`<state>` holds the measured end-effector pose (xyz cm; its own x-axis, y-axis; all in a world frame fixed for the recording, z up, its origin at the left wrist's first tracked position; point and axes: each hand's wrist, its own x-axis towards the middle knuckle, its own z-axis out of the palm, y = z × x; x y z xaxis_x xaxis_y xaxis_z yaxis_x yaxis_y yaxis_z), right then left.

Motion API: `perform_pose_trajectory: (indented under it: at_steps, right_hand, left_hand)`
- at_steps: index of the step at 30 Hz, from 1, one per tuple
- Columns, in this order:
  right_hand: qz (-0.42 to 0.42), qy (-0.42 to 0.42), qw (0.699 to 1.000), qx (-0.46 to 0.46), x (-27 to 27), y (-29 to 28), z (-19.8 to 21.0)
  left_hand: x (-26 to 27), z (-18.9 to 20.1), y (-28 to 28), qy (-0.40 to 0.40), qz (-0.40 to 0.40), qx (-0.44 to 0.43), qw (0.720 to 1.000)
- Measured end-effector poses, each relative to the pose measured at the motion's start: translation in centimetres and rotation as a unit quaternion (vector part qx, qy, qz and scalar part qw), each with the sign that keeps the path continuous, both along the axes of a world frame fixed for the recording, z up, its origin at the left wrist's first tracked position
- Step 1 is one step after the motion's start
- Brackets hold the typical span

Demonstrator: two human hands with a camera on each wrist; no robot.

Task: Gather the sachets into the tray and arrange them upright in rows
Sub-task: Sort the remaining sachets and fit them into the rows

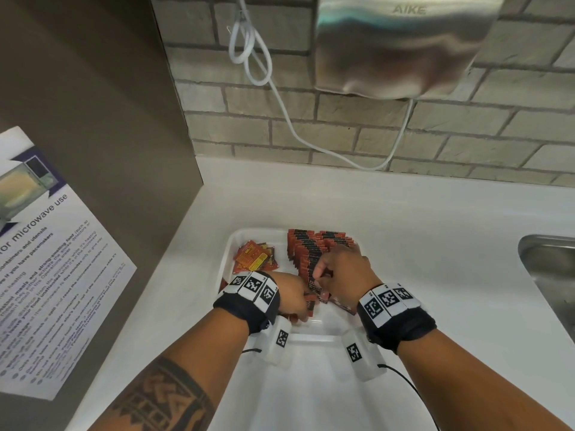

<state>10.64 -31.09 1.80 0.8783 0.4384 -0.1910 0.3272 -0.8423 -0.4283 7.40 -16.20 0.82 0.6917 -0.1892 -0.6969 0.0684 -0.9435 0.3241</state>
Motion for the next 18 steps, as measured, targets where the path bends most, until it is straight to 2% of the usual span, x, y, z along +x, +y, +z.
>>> perform_pose_trajectory:
  at_steps: [9,13,16,18]
  right_hand:
    - [0.002,-0.027,0.996,0.080,0.2,-0.8,1.1]
    - [0.000,-0.059,0.985,0.163,-0.5,-1.3,3.6]
    - [-0.002,-0.026,0.966,0.258,-1.8,-1.2,5.6]
    - [-0.003,-0.014,0.957,0.289,-2.3,-0.9,6.2]
  left_hand:
    - [-0.4,0.4,-0.1,-0.016,-0.012,0.024,1.000]
    - [-0.4,0.2,0.2,-0.009,-0.008,0.012,1.000]
    - [-0.5,0.3,0.4,-0.006,0.003,-0.007,1.000]
    - [-0.6,0.3,0.5,-0.003,0.008,-0.024,1.000]
